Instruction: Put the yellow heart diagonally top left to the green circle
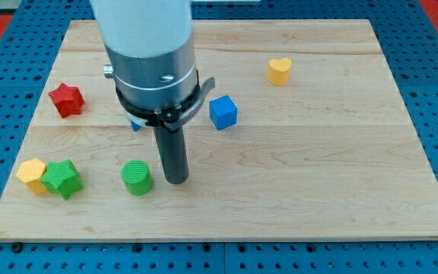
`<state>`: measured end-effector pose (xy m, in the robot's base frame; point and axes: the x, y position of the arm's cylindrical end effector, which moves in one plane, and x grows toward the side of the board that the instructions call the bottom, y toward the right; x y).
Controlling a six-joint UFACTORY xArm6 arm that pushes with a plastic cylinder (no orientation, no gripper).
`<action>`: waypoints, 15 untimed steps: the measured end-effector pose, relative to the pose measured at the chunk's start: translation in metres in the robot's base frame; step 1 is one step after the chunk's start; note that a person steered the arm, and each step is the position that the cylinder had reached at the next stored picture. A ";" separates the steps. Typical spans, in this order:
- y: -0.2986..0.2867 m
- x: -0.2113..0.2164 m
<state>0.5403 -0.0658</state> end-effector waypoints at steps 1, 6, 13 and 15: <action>-0.090 -0.005; 0.192 -0.193; -0.042 -0.181; -0.012 -0.153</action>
<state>0.3870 -0.0777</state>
